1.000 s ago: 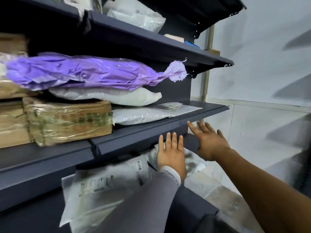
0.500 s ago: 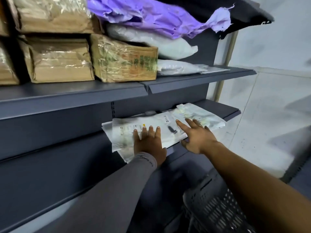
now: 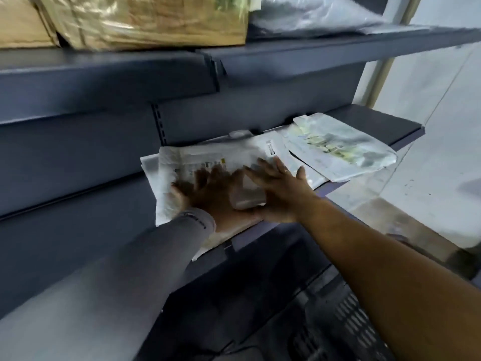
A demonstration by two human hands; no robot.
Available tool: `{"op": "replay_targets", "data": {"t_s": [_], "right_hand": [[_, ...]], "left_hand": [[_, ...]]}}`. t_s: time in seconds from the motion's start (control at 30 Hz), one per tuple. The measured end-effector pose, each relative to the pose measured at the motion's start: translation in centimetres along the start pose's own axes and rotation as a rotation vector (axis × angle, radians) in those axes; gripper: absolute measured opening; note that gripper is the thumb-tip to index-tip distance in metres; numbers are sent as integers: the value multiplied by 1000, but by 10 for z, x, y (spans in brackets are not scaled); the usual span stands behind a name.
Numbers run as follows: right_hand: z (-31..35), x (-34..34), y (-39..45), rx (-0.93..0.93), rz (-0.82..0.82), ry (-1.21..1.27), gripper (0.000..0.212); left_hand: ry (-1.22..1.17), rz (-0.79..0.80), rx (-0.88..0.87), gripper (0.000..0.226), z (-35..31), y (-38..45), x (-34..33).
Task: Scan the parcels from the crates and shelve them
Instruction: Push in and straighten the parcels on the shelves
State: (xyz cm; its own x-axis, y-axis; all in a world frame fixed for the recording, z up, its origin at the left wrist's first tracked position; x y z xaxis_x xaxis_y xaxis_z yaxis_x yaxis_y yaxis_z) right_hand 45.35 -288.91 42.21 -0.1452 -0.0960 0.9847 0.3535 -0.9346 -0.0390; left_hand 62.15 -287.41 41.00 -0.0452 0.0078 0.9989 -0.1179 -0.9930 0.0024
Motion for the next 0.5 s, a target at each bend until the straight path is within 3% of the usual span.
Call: {"op": "replay_targets", "data": {"t_s": [0.27, 0.4, 0.5], "right_hand": [[3, -11, -3, 61, 30, -170, 82], [-5, -15, -21, 156, -51, -65, 78], [-16, -13, -43, 189, -94, 34, 74]], "left_hand": [[38, -80, 71, 100, -1, -12, -9], [76, -62, 134, 87, -14, -39, -2], [57, 53, 239, 84, -25, -58, 4]]}}
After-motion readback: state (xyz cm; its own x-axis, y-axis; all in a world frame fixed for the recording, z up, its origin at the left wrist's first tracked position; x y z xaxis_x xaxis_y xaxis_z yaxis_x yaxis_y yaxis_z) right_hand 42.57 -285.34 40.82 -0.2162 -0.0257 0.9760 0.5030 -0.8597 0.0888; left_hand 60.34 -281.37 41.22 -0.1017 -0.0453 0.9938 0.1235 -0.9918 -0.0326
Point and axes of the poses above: each hand's wrist, its own y-axis towards the middle knuckle, its own x-axis out of the back of the hand, z = x × y, the point moved 3 cm from there along y, towards the middle knuckle, and after that the axes turned 9 degrees about y, right-handed, at the moved point
